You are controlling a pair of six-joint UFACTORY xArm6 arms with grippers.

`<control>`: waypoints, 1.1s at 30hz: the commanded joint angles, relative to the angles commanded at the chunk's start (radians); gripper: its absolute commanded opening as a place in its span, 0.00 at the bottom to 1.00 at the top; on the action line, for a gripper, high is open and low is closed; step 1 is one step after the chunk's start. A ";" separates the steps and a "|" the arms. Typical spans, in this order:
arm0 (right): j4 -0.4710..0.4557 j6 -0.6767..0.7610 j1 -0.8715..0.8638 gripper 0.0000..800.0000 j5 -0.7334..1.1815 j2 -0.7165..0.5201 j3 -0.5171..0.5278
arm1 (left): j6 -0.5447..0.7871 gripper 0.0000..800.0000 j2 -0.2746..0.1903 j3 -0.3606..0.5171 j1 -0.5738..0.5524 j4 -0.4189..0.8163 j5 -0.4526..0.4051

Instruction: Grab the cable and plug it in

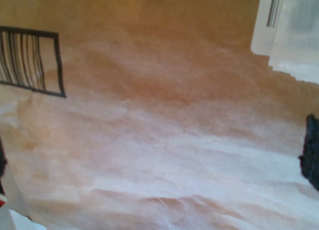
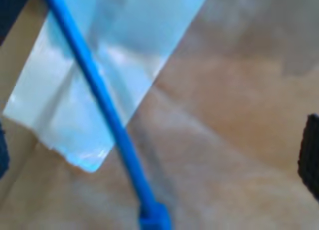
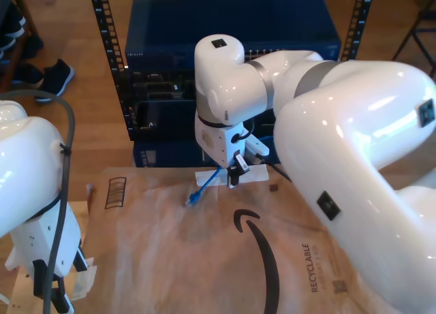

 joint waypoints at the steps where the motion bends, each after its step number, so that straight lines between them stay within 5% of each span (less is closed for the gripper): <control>1: 0.000 0.000 0.002 0.99 0.000 0.008 -0.005 | 0.000 1.00 0.000 -0.003 -0.002 0.000 0.000; 23: -0.002 0.000 0.006 0.81 0.000 0.074 -0.017 | 0.000 1.00 0.009 -0.011 -0.003 -0.002 -0.012; 25: -0.002 0.002 0.006 0.75 -0.002 0.074 -0.021 | 0.000 1.00 0.009 -0.012 -0.003 -0.002 -0.014; 33: -0.003 0.015 0.006 0.13 -0.003 0.078 -0.026 | 0.000 1.00 0.008 -0.012 -0.003 -0.002 -0.012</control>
